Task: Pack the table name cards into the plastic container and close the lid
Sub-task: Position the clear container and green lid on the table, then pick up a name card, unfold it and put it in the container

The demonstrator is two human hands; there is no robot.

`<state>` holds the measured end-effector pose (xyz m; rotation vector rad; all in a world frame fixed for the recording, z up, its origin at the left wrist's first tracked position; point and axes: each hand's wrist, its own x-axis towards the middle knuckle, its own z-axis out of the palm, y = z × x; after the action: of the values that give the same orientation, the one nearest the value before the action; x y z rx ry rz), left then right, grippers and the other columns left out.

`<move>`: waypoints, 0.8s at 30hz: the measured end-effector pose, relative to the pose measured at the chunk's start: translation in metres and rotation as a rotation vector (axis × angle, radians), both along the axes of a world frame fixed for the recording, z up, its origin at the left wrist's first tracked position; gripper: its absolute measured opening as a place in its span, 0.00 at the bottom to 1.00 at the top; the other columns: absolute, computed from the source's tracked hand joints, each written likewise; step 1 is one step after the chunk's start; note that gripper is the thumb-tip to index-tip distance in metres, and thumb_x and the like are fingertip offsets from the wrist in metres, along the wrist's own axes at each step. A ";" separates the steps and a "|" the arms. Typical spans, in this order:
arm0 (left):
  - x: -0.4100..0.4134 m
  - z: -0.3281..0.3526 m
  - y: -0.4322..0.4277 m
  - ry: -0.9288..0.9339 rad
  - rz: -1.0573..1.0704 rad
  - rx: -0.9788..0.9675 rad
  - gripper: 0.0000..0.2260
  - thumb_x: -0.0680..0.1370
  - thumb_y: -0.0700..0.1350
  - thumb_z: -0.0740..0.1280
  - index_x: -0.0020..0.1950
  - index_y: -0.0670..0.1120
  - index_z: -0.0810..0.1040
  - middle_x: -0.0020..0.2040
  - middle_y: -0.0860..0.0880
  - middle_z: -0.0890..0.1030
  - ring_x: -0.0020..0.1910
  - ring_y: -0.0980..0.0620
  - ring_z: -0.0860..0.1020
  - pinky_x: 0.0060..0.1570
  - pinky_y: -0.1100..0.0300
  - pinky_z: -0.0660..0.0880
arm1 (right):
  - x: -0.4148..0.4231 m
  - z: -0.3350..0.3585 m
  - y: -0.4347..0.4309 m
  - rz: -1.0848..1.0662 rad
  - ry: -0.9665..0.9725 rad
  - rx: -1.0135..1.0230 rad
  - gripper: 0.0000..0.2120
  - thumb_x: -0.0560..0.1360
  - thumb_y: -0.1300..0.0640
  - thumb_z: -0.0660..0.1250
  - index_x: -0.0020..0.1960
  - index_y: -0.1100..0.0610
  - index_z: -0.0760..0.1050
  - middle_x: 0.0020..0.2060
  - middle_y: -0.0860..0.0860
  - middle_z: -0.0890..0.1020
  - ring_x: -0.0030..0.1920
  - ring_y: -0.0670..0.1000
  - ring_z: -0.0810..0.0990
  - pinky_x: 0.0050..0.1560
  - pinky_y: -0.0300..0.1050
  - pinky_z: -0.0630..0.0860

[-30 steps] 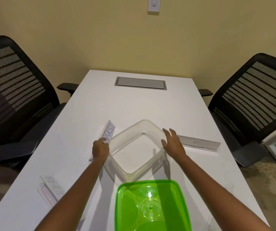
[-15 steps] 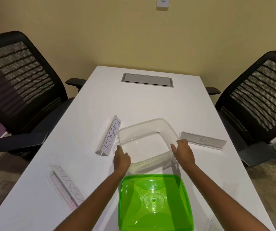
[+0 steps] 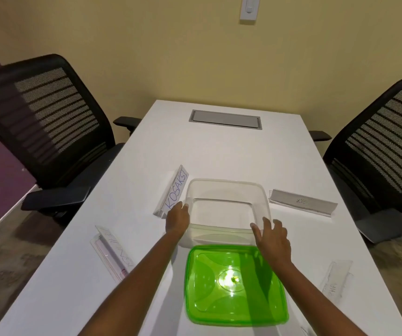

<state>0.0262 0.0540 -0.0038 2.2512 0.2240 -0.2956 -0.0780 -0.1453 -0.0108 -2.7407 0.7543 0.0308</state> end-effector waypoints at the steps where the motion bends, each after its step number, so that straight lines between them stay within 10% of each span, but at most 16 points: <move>1: -0.006 -0.001 0.004 -0.015 0.002 0.004 0.17 0.82 0.43 0.54 0.64 0.35 0.72 0.65 0.34 0.76 0.65 0.38 0.73 0.62 0.51 0.70 | -0.003 0.002 0.003 0.011 -0.058 0.016 0.23 0.79 0.46 0.55 0.70 0.57 0.65 0.70 0.60 0.65 0.69 0.60 0.65 0.62 0.56 0.71; 7: -0.055 -0.015 0.037 -0.229 0.087 0.087 0.15 0.81 0.40 0.57 0.65 0.40 0.74 0.65 0.42 0.76 0.65 0.43 0.73 0.60 0.51 0.71 | -0.019 -0.003 0.045 0.257 -0.421 0.093 0.14 0.75 0.63 0.65 0.59 0.60 0.77 0.59 0.60 0.77 0.62 0.61 0.74 0.61 0.55 0.74; 15: -0.091 -0.027 0.098 -0.419 0.122 0.352 0.16 0.77 0.35 0.61 0.65 0.40 0.76 0.65 0.40 0.76 0.68 0.43 0.70 0.65 0.51 0.71 | -0.028 -0.039 0.131 0.548 -0.118 0.302 0.14 0.78 0.60 0.58 0.63 0.57 0.73 0.61 0.54 0.73 0.64 0.52 0.71 0.63 0.41 0.67; 24: -0.097 -0.034 0.141 0.140 0.402 -0.044 0.26 0.80 0.51 0.59 0.74 0.41 0.58 0.72 0.40 0.69 0.67 0.38 0.73 0.62 0.49 0.74 | -0.021 -0.052 0.210 0.698 0.233 0.420 0.21 0.80 0.53 0.56 0.72 0.56 0.62 0.65 0.58 0.70 0.65 0.54 0.72 0.65 0.43 0.66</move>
<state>-0.0709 0.1951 -0.0374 2.0854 0.7243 -0.2381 -0.0995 0.0651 -0.0627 -2.4633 -0.1836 0.5888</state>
